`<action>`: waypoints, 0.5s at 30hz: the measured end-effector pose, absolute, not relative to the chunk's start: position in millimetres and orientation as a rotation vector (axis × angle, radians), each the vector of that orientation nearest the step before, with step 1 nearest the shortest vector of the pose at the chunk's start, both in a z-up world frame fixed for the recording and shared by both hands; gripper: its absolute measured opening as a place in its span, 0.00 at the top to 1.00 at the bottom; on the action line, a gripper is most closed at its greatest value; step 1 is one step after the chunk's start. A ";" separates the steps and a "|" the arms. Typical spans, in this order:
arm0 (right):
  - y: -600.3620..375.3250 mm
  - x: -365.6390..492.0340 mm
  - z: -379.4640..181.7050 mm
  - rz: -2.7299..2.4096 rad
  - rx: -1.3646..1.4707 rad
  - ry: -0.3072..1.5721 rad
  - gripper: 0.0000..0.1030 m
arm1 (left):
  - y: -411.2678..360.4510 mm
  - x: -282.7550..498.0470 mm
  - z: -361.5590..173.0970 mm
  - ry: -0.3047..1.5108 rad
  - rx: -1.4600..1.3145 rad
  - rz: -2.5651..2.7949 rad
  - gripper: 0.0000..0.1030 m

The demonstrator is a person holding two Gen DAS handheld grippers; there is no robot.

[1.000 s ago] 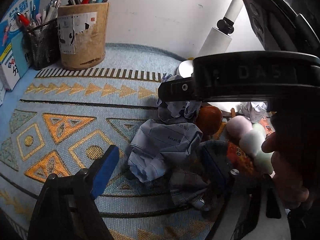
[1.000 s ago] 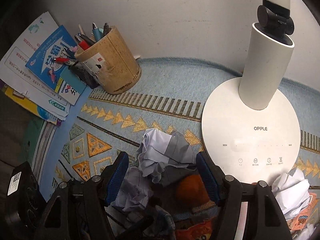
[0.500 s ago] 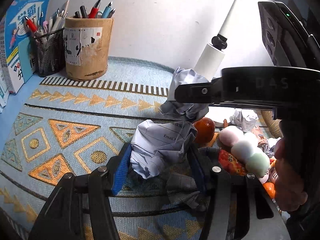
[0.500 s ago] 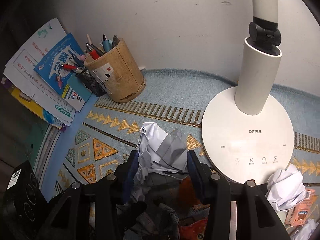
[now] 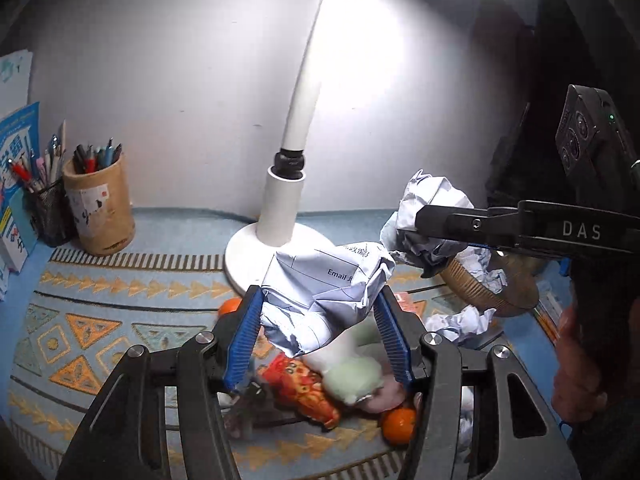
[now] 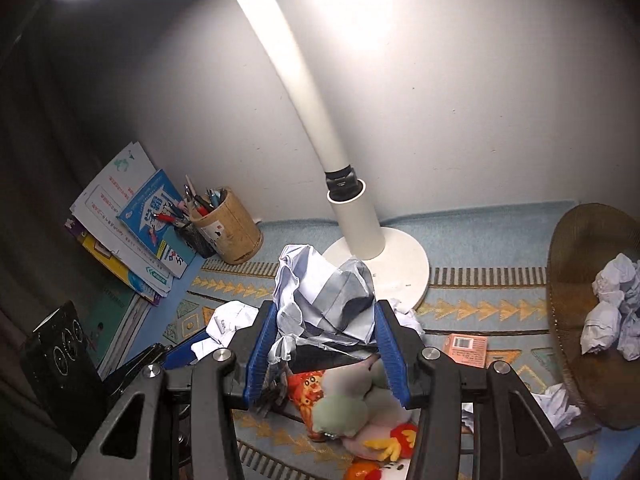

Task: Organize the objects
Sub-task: 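Release the right gripper's paper into the bowl while the left releases the Email paper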

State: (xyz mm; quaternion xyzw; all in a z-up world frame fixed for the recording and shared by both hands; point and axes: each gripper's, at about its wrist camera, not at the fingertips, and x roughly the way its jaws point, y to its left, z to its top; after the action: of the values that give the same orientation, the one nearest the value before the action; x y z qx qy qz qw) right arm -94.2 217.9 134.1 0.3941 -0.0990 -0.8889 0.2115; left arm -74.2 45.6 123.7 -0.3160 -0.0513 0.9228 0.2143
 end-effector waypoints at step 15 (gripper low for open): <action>461.9 -68.1 122.3 -2.776 1.175 -0.574 0.53 | 257.5 -100.8 129.1 -0.027 -0.932 2.303 0.48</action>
State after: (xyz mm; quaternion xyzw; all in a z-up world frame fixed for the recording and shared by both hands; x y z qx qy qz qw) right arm -68.1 461.9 122.3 0.3827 -0.1870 -0.9040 0.0363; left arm -100.8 257.5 129.1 -0.3549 -0.0104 0.8774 0.3227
